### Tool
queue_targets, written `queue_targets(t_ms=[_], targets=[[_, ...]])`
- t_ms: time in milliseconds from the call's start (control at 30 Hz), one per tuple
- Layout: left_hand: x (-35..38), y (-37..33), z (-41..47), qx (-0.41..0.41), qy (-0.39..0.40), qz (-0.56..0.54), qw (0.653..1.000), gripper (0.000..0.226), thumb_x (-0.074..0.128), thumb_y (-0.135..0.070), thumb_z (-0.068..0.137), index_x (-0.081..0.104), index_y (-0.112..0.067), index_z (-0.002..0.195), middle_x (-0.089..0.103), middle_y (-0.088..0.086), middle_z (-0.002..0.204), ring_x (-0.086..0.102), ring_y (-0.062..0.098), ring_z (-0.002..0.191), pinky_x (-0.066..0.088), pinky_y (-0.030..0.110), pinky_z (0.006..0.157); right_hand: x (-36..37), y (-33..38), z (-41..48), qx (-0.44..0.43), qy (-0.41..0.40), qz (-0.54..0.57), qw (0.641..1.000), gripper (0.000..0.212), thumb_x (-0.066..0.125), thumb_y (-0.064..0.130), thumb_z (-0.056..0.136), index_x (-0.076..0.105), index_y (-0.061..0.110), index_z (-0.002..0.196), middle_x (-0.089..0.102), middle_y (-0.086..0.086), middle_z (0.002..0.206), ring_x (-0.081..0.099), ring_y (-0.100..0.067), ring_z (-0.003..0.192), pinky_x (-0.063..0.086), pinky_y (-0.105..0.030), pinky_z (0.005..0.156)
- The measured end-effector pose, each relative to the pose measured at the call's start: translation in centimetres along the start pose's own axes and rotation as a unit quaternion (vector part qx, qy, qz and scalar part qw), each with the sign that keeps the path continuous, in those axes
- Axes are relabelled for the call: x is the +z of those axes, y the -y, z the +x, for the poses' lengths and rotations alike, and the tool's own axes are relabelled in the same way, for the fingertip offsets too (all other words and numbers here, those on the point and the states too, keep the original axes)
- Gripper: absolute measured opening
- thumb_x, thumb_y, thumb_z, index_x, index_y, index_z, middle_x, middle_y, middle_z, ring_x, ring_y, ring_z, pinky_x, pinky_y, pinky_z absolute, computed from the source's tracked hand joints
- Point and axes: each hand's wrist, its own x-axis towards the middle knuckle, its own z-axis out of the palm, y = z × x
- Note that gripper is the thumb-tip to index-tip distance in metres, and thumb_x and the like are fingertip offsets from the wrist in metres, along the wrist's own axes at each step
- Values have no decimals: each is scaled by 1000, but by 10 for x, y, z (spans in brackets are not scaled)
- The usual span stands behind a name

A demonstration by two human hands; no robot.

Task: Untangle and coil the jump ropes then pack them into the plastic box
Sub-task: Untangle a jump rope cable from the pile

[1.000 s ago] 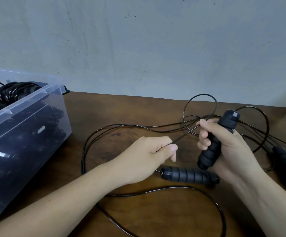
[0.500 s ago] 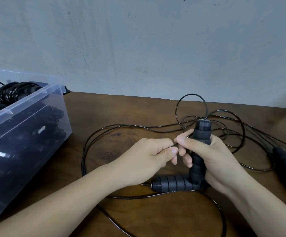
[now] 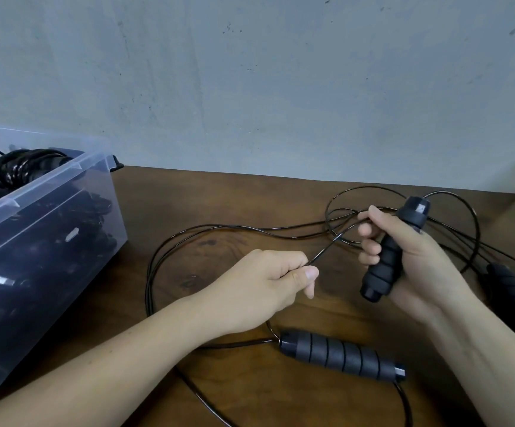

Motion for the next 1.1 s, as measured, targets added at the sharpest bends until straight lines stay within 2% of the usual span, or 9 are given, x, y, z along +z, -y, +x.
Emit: queue_targets(t_ms=[100, 300, 500, 600, 733, 833, 933, 1000, 1100], targets=[[0, 2, 1, 4, -8, -21, 1000, 36, 48, -42, 111, 67, -23, 87, 51, -4, 56, 48, 16, 56, 51, 44, 61, 12, -7, -10, 12, 44, -26, 999, 34, 73, 30, 96, 70, 2, 117, 62, -8, 81, 46, -14, 59, 43, -23, 53], [1, 4, 1, 5, -10, -41, 999, 36, 48, -40, 112, 68, -20, 90, 51, 1, 59, 44, 15, 55, 43, 38, 58, 30, -19, -29, -8, 115, -158, 981, 17, 77, 18, 91, 71, 2, 90, 63, -15, 74, 50, -20, 57, 47, -28, 58], [3, 2, 0, 11, 0, -15, 1000, 36, 47, -41, 112, 67, -22, 91, 52, -2, 58, 48, 14, 56, 50, 46, 61, 25, -17, -24, -14, 69, -124, 990, 17, 78, 15, 89, 65, 8, 83, 60, -13, 74, 46, -20, 57, 44, -29, 56], [3, 0, 2, 14, -8, -11, 1000, 34, 46, -40, 113, 67, -23, 92, 51, -2, 60, 46, 15, 58, 47, 41, 61, 20, -12, -18, -22, 26, -79, 996, 17, 77, 14, 91, 63, 11, 84, 57, -9, 73, 44, -17, 57, 40, -29, 55], [2, 0, 2, 17, -20, -46, 999, 33, 48, -38, 112, 68, -21, 91, 47, 2, 61, 41, 19, 59, 40, 36, 61, 19, -12, -16, -31, 12, -64, 997, 17, 75, 14, 93, 60, 9, 86, 56, -7, 72, 43, -16, 57, 40, -26, 53], [0, 0, 2, 19, -21, -100, 995, 36, 48, -34, 113, 68, -14, 91, 47, -1, 57, 40, 17, 55, 41, 29, 60, 18, -12, -17, -9, 43, -74, 996, 21, 75, 21, 93, 62, 4, 95, 60, -10, 78, 43, -17, 58, 41, -27, 54], [-4, -1, 4, 36, -40, -176, 983, 37, 45, -30, 114, 66, -6, 96, 47, 6, 57, 41, 19, 52, 44, 26, 63, 21, -14, -21, 29, 94, -121, 988, 28, 73, 32, 94, 72, 4, 99, 63, -15, 83, 45, -19, 56, 43, -28, 55], [-7, -1, 6, 35, -76, -224, 971, 37, 43, -28, 115, 63, -3, 97, 47, 9, 57, 41, 19, 50, 43, 23, 59, 25, -20, -25, 49, 140, -163, 975, 31, 73, 35, 98, 73, 4, 100, 66, -18, 87, 49, -20, 58, 45, -29, 57], [-10, 2, 8, 10, -131, -239, 962, 36, 44, -29, 114, 65, -8, 94, 50, 8, 57, 45, 16, 51, 37, 19, 50, 33, -28, -34, 72, 190, -187, 961, 38, 74, 39, 101, 74, 1, 107, 70, -17, 94, 57, -22, 68, 49, -31, 60]])
